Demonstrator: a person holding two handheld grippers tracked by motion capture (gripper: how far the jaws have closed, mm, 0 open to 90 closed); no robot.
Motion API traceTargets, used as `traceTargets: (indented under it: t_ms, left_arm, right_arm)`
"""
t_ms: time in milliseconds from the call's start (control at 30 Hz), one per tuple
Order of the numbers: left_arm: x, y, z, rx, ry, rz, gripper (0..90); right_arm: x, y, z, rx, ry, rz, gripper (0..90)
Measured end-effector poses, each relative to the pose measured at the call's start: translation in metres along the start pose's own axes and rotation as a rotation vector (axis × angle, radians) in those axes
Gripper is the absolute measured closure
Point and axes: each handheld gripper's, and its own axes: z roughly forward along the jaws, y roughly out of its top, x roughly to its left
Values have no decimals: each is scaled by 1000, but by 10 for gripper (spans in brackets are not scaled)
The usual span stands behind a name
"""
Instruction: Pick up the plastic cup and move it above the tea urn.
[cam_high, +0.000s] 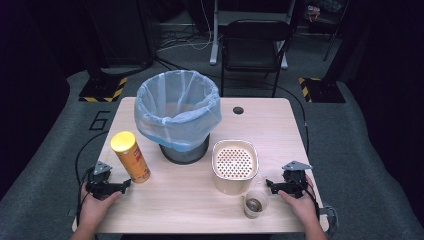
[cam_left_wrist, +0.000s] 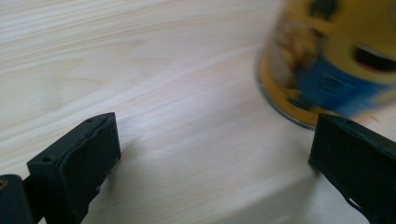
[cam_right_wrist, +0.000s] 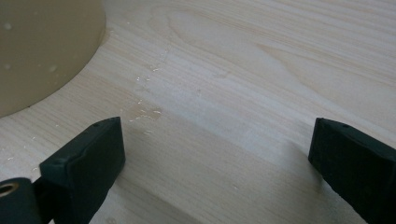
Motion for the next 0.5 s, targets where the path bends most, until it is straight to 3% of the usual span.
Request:
traceTargets:
  t_ms: [67,100,133,267,500]
  left_arm:
    - [0,-2,0,-17,-1,4,17]
    - [2,-4,-3,-14,-33,34,17]
    - [2,-5,-4,-20,-45,34,17]
    - [1,-5,-4,-13,-45,49,16]
    - [0,-5,-3,-17,-32,29,20]
  right_arm:
    - [0,0,0,1,4,-3,30]
    - [0,0,0,7,1,-10,18]
    - [0,0,0,12,2,-11,9]
    - [0,1,1,15,10,-20,0]
    - [1,1,1,11,10,-7,0]
